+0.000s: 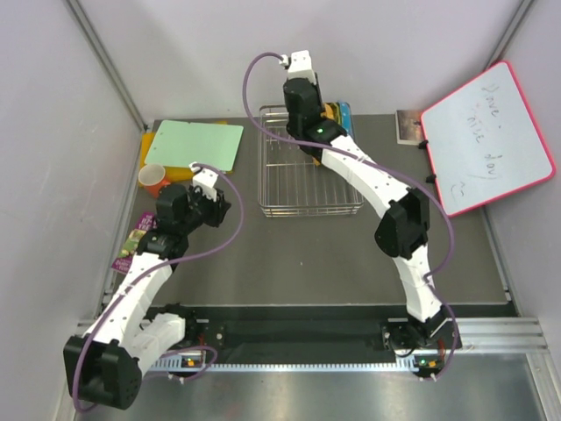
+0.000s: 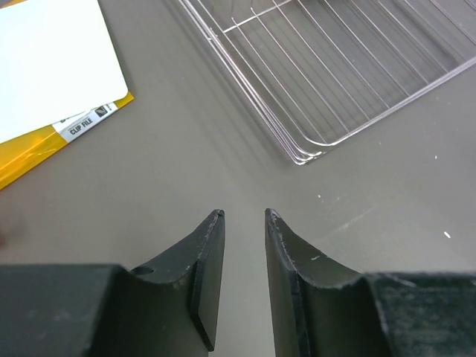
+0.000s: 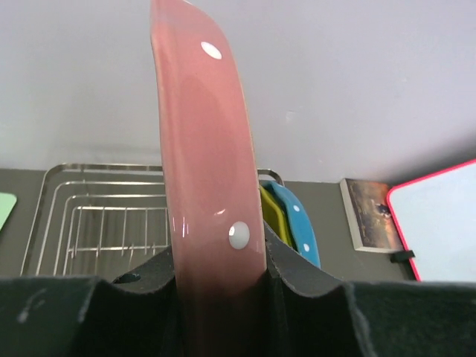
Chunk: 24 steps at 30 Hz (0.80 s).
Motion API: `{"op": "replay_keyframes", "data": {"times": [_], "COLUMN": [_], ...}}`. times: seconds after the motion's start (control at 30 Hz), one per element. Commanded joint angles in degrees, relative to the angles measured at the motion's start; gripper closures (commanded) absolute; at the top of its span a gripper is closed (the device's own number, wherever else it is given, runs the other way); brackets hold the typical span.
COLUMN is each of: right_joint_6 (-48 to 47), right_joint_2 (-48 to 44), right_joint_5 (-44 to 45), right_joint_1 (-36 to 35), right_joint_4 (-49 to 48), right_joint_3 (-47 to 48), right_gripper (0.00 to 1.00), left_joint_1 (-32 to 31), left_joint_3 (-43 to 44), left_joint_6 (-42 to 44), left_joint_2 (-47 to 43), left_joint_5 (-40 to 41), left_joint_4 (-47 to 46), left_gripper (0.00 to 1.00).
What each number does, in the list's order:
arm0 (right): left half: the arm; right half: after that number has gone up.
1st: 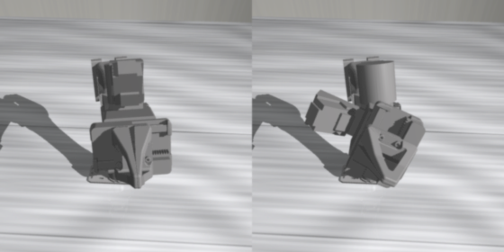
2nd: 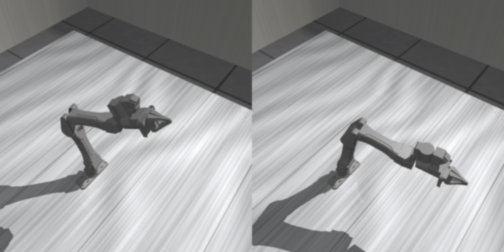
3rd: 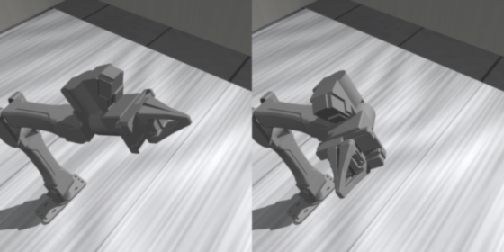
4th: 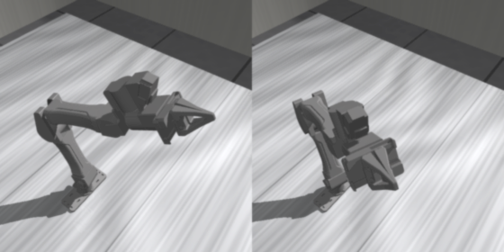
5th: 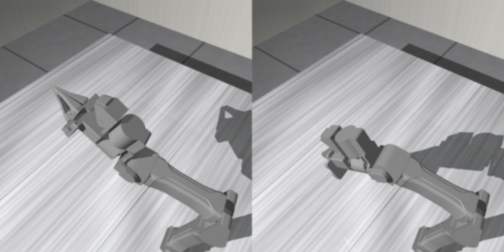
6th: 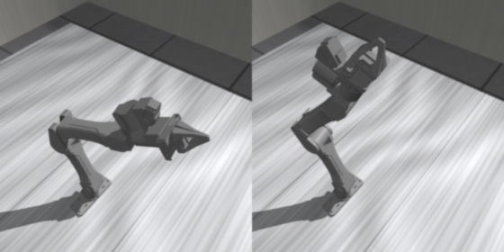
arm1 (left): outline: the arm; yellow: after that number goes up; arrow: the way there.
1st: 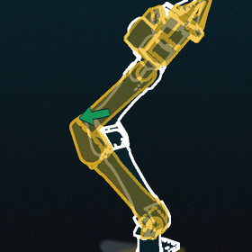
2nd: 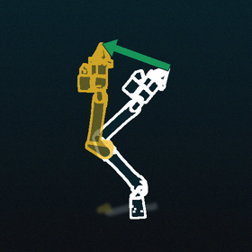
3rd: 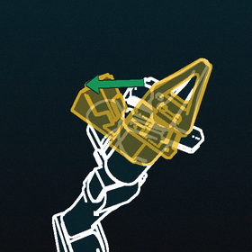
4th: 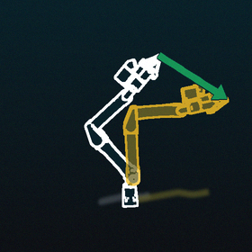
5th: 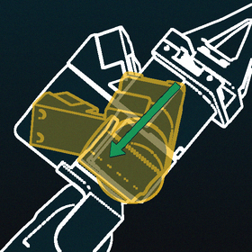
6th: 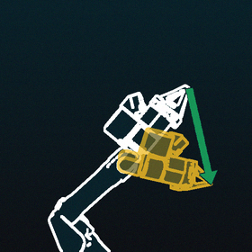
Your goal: Load the plates into the dish rack
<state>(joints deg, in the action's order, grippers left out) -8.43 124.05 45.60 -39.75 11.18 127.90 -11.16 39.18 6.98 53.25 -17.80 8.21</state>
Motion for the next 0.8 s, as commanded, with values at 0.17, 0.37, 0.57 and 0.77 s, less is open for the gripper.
{"op": "replay_keyframes", "data": {"times": [0.17, 0.37, 0.57, 0.77], "right_joint_6": [1.6, 6.1, 6.1, 8.2], "right_joint_2": [-0.1, 1.9, 4.0, 5.2], "right_joint_5": [7.5, 6.2, 3.5, 3.4], "right_joint_1": [-1.2, -0.9, -0.6, 1.7], "right_joint_4": [-12.4, -6.5, -5.5, -2.1], "right_joint_3": [2.2, 0.5, 0.9, 0.3], "right_gripper": [1.00, 1.00, 1.00, 1.00], "left_joint_1": [1.1, 1.6, 2.5, 4.0], "left_joint_3": [-1.2, -0.8, -1.2, 0.3], "left_joint_6": [-2.1, -2.9, -4.7, -5.3], "left_joint_2": [-1.6, -1.4, -0.8, 0.2], "left_joint_5": [-1.7, -1.7, -0.8, -0.2], "left_joint_4": [-5.0, -5.0, -5.7, -3.8], "left_gripper": [0.66, 0.66, 0.56, 0.33]}}
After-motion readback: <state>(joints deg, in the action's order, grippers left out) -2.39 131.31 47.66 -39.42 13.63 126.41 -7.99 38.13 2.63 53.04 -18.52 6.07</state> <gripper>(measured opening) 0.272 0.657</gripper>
